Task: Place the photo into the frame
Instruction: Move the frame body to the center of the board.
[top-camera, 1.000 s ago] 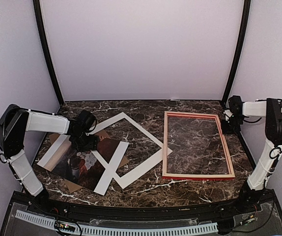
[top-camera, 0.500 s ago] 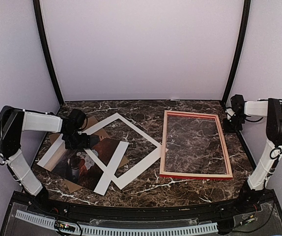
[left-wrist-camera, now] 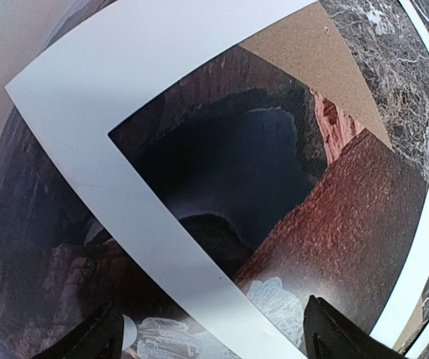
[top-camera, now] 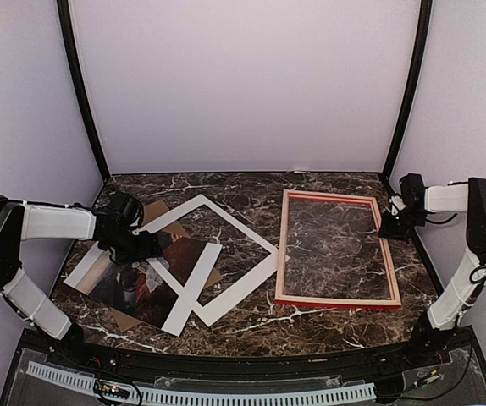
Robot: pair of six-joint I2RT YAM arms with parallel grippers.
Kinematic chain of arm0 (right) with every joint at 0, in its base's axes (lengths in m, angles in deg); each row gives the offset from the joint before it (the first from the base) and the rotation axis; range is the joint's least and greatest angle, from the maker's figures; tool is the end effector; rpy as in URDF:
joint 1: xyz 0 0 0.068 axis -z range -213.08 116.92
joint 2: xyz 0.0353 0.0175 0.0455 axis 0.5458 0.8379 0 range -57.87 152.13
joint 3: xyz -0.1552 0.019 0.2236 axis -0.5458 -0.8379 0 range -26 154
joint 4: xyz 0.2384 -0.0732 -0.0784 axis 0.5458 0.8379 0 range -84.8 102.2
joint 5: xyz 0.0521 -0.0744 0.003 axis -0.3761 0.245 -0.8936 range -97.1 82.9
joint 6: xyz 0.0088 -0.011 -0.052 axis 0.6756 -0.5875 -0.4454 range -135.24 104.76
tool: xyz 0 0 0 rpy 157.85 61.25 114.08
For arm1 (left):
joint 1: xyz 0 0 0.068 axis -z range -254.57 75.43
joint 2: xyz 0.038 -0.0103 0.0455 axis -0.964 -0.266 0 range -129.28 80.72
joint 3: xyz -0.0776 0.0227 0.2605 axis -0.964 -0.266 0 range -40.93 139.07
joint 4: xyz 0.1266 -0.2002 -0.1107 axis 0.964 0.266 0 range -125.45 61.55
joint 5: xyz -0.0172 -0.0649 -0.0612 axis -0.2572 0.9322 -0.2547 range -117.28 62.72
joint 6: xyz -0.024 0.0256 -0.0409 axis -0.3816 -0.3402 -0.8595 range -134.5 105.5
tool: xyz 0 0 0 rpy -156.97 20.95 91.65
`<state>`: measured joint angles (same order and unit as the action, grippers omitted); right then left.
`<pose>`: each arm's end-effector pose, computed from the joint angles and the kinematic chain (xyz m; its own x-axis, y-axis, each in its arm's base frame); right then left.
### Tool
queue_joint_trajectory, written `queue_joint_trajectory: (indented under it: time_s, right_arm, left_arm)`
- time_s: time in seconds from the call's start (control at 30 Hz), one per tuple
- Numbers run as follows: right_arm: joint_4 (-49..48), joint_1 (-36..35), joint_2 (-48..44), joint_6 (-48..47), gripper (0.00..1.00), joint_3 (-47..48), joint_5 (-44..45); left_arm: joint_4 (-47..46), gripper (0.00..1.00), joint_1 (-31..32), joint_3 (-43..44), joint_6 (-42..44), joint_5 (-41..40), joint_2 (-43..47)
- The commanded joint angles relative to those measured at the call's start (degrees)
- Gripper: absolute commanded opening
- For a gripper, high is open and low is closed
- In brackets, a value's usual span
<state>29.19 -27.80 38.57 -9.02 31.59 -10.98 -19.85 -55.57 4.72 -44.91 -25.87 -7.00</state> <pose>0.3269 -0.0278 0.1716 -0.8742 0.1893 -0.4472 0.1567 0.9816 0.1093 0.2742 -0.0953 0.1651 -0.8601 -0.2391 -0.4507 -0.1131 0.9507 -0.2887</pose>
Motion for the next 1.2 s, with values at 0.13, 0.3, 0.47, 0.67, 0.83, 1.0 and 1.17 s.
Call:
queue_joint_trajectory:
  time_s: [0.13, 0.3, 0.47, 0.67, 0.83, 1.0, 1.17]
  right_arm:
    - [-4.4, 0.0, 1.1, 1.9, 0.37, -3.1, -1.6]
    - [-4.4, 0.1, 3.0, 1.4, 0.33, -3.4, 0.1]
    - [-4.0, 0.2, 4.3, 0.8, 0.27, -2.5, 1.2]
    - [-3.2, 0.3, 4.4, 0.4, 0.20, -1.1, 3.3]
    - [-2.8, 0.3, 4.1, 0.1, 0.17, -0.8, 5.0]
    - [-2.0, 0.6, 4.4, -0.3, 0.14, -0.2, 7.9]
    - [-0.7, 0.8, 4.6, -1.0, 0.11, 1.6, 12.4]
  left_arm:
    - [3.0, 0.80, 3.2, -1.0, -1.1, -2.5, -2.7]
    - [8.6, 0.73, 3.8, 1.0, 0.5, -8.2, -6.3]
    - [13.2, 0.68, 3.8, 3.5, 2.7, -15.0, -8.2]
    - [15.9, 0.66, 3.6, 6.5, 4.6, -19.4, -12.0]
    - [17.8, 0.66, 3.0, 8.2, 5.7, -23.3, -13.7]
    - [18.5, 0.66, 1.3, 8.6, 6.7, -25.6, -14.0]
    - [18.2, 0.66, 0.3, 9.1, 7.3, -26.1, -15.2]
